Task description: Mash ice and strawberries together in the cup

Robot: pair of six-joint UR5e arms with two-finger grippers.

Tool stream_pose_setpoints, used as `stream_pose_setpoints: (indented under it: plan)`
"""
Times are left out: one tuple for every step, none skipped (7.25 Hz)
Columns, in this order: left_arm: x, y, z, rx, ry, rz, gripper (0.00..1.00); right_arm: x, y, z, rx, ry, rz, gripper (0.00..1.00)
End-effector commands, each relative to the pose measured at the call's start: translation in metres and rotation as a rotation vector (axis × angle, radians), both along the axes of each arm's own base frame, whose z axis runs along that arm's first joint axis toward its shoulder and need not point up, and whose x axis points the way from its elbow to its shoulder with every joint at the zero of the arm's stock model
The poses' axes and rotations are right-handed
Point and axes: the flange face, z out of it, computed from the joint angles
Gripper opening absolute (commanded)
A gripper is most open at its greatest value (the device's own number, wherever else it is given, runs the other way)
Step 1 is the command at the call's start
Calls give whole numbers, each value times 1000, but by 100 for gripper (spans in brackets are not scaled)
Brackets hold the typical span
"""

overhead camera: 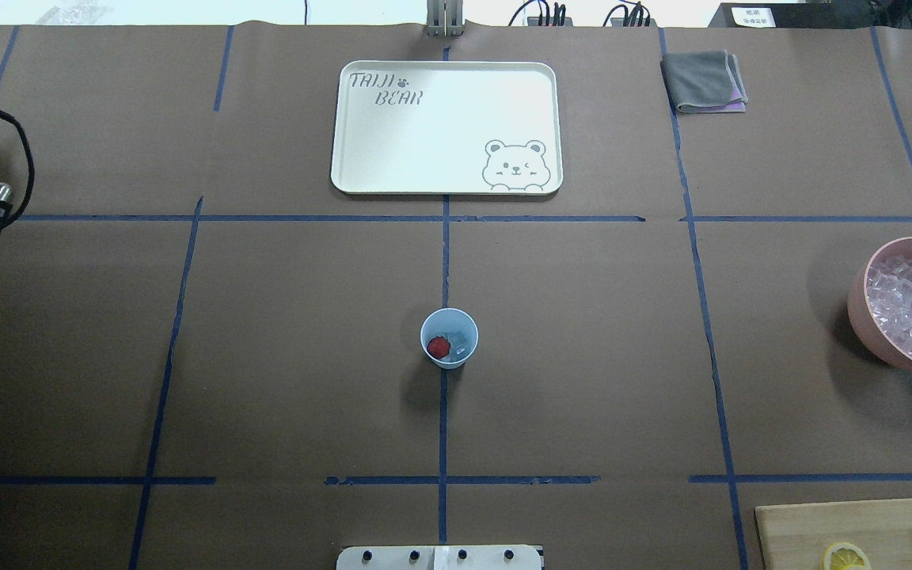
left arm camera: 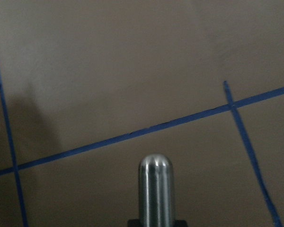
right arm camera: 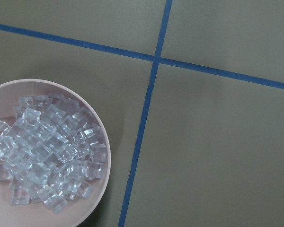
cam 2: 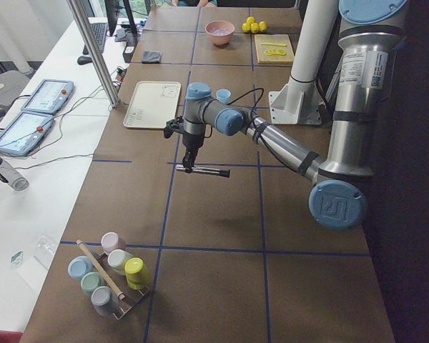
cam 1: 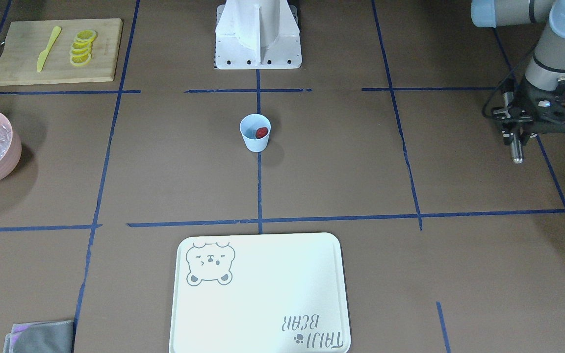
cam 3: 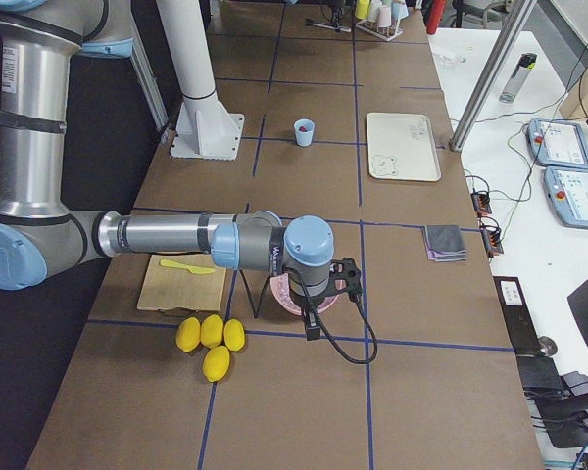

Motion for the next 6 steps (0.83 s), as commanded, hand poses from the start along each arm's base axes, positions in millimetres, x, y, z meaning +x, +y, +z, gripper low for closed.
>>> stream_pose_setpoints:
  plan:
    - [-27,22,66,-49,-4,-60,8,0,1,1,-2,0,0,99]
    - [-28,26,106,-48,24,-94,8,0,1,1,-1,0,-1,99]
    - [-23,22,148,-38,59,-137,7,0,1,1,-2,0,0,99]
    - [-17,17,175,-20,88,-158,7,0,1,1,-2,0,0,99]
    - [-15,12,190,-13,95,-160,7,0,1,0,0,0,0,99]
    - [-13,11,193,-27,96,-177,7,0,1,0,1,0,-1,99]
